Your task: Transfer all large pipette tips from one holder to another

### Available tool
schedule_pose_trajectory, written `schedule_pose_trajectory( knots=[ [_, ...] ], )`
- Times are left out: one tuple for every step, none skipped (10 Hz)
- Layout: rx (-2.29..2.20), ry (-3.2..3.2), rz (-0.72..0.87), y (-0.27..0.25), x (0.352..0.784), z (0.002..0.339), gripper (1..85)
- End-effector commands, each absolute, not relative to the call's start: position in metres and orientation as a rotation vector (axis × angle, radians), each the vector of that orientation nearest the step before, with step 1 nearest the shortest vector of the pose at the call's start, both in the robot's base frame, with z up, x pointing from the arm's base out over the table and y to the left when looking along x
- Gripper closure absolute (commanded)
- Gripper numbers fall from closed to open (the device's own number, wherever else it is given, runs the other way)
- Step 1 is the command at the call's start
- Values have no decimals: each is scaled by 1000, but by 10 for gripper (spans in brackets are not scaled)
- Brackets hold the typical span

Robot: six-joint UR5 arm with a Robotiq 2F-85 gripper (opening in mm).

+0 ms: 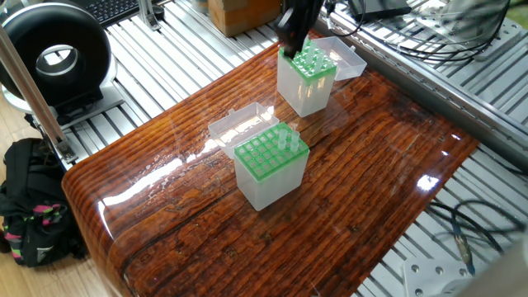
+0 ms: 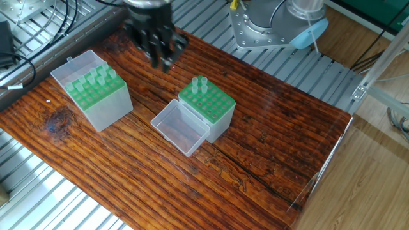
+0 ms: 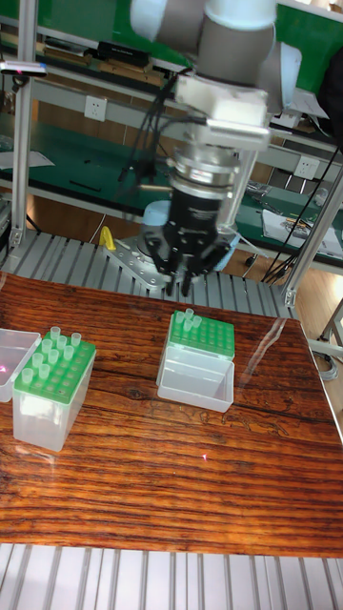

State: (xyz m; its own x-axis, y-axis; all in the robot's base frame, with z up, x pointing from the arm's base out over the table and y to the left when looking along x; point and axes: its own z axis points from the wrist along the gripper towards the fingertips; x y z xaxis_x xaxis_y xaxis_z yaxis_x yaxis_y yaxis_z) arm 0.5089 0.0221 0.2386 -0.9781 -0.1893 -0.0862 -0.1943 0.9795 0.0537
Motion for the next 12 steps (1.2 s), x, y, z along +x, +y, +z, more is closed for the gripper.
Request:
schedule_pose_trajectory(
  knots=[
    [-231,2995,119,46,519,208,580],
    [-259,3005,103,43,518,200,577],
    [-277,3026,85,39,512,197,577],
    [-269,3036,92,40,510,197,580],
    [-259,3029,75,37,512,198,583],
    [-269,3033,19,28,512,197,600],
    [-307,3049,-11,23,508,197,617],
    [-337,3056,23,28,504,197,617],
    [-317,3026,82,39,511,198,613],
    [-317,3009,83,40,516,198,587],
    [-274,3037,87,39,510,198,587],
    [-217,3061,102,47,496,194,587]
  ],
)
